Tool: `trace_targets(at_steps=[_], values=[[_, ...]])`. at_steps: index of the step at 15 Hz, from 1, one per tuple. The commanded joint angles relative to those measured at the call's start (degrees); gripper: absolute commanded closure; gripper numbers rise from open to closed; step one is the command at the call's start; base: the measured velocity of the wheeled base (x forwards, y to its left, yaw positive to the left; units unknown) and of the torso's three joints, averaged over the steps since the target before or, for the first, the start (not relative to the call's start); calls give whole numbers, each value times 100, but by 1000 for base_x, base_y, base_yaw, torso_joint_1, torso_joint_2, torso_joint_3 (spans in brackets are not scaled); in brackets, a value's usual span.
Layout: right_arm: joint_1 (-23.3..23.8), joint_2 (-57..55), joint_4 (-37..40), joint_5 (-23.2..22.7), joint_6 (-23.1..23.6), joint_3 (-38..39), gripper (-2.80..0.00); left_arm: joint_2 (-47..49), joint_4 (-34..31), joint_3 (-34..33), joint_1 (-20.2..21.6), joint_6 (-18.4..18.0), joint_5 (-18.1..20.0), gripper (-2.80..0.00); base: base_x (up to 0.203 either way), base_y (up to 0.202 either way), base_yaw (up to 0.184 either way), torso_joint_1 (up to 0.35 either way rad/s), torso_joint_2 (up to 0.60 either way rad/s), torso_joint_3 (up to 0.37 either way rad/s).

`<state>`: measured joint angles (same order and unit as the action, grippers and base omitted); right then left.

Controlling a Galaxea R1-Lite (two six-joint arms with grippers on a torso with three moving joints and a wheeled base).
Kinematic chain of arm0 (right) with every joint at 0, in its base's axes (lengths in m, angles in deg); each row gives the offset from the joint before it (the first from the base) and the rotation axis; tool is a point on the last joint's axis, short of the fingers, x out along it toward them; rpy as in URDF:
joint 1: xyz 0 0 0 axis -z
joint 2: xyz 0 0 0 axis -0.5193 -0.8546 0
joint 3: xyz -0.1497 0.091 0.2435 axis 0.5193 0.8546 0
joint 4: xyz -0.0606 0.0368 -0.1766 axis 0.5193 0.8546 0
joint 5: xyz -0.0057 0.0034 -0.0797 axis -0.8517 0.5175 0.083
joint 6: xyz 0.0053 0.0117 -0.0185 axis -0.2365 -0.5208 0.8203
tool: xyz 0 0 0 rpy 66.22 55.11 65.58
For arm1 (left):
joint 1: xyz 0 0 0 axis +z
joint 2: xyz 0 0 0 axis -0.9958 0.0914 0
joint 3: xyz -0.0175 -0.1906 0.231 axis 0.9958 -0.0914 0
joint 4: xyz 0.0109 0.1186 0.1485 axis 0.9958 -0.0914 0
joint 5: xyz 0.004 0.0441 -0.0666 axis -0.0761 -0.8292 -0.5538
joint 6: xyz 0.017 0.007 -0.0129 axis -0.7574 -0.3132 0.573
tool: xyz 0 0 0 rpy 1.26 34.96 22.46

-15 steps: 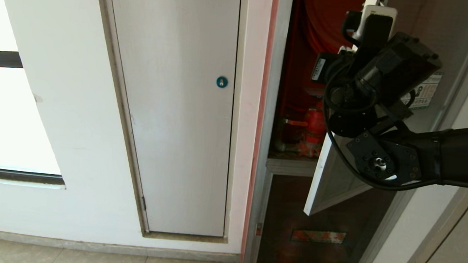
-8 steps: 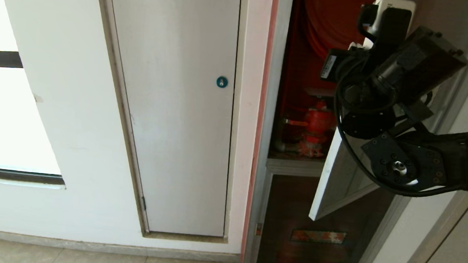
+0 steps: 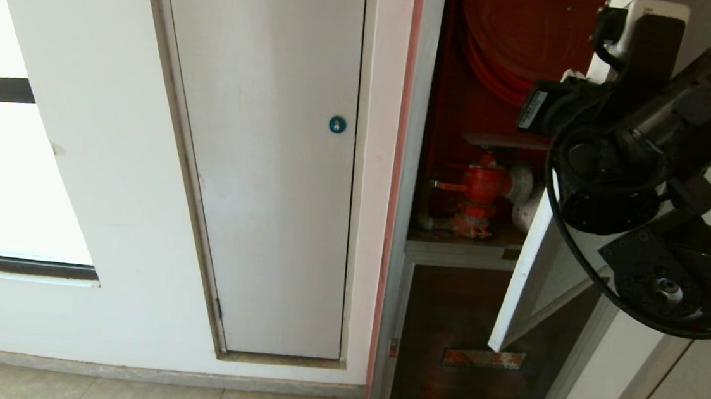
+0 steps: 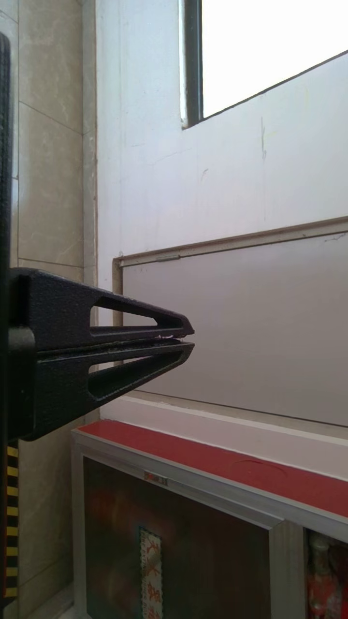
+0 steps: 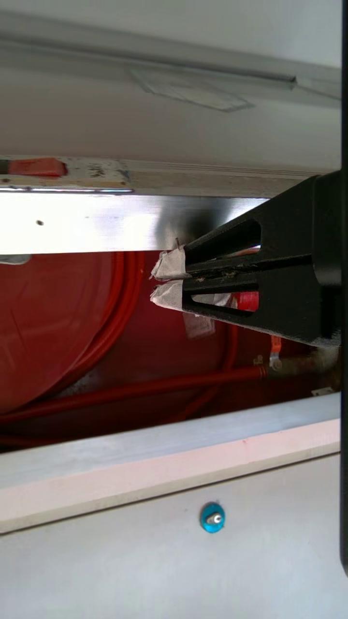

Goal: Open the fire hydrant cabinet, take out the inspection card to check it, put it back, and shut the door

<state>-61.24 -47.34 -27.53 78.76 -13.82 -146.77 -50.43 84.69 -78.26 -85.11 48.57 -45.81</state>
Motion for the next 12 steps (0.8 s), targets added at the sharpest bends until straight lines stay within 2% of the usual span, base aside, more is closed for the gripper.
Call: trace_targets(at_steps=[1,6,12], values=[[0,500,-37,31,15,348,0,7,2,0,0,1,0,0,0,0,0,0,0,0],[261,1224,-20,30,16,1079,0,7,2,0,0,1,0,0,0,0,0,0,0,0],[427,1951,46,65,16,1615,0,7,2,0,0,1,0,0,0,0,0,0,0,0]])
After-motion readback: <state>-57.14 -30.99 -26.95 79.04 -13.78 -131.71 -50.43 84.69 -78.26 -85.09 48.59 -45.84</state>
